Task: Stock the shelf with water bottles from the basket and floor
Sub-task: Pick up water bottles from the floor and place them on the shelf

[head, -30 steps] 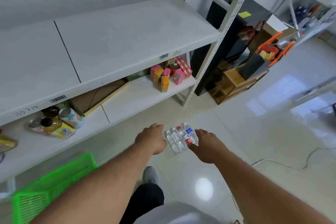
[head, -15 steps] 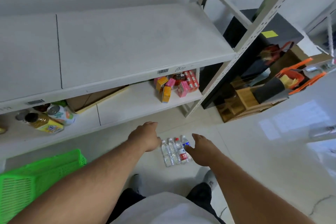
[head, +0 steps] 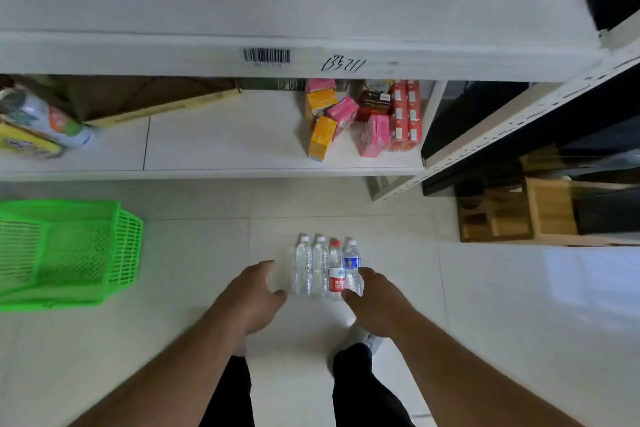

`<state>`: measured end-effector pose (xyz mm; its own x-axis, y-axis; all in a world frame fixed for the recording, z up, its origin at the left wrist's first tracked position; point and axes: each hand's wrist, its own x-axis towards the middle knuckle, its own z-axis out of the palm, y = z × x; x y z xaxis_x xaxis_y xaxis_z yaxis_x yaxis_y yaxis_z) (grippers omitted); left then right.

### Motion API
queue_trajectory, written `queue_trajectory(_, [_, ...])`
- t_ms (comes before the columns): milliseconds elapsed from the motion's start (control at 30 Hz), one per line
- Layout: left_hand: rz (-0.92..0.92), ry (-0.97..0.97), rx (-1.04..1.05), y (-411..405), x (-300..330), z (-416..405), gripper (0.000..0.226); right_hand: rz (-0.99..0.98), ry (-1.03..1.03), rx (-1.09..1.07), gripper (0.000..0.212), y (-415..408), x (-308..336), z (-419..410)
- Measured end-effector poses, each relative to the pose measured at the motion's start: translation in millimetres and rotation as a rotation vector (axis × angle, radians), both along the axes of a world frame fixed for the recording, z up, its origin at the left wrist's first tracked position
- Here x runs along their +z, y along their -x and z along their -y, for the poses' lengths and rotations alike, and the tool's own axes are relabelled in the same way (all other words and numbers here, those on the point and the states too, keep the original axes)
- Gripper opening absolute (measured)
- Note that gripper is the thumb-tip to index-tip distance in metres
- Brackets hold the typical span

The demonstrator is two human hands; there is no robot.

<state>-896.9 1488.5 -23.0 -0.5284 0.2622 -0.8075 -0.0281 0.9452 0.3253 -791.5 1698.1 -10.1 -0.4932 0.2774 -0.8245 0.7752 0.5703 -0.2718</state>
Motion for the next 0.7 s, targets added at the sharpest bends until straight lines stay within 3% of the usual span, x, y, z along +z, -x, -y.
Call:
queue_trajectory(200, [0.132,-0.036,0.097,-25,-186,-17,0.072,0.067,0.114,-0.193,0.045,17,-202,-1])
queue_trajectory(300, [0.138,-0.004,0.095,-28,-295,-17,0.073,0.062,0.098,-0.199,0.034,22,-315,7])
queue_trajectory(433, [0.142,0.023,0.178,-38,-423,-15,0.075,0.017,0.007,-0.163,0.046,30,-440,11])
queue_trajectory(533, [0.111,0.021,0.204,-49,-490,-14,0.076,-0.044,-0.048,-0.098,0.050,34,-499,13])
queue_trajectory(700, [0.113,0.017,0.261,-64,-550,-13,0.080,-0.058,-0.143,-0.059,0.040,29,-548,26])
